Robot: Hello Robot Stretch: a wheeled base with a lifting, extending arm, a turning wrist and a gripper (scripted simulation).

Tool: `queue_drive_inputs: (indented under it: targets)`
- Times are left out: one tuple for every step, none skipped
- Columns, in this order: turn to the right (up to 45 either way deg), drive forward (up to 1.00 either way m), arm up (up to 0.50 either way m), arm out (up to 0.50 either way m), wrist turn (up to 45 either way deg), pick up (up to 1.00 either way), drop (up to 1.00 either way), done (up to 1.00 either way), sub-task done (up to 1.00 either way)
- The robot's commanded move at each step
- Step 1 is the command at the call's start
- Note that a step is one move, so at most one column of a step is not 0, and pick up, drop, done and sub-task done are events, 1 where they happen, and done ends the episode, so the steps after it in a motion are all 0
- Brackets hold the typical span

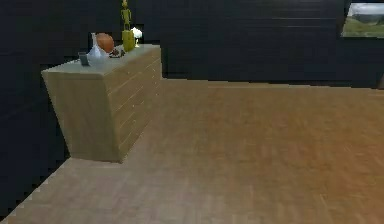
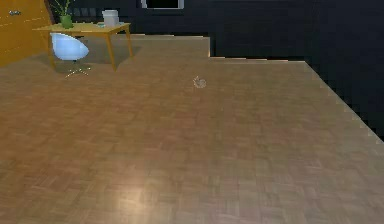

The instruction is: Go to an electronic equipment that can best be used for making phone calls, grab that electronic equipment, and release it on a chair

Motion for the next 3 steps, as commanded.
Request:
queue_drive_inputs:
  targets:
    - [0.0,1.00,0.00,0.00,0.0,0.00,0.00,0.00,0.00]
    - [0.0,1.00,0.00,0.00,0.0,0.00,0.00,0.00,0.00]
    - [-3.0,0.00,0.00,0.00,0.0,0.00,0.00,0.00,0.00]
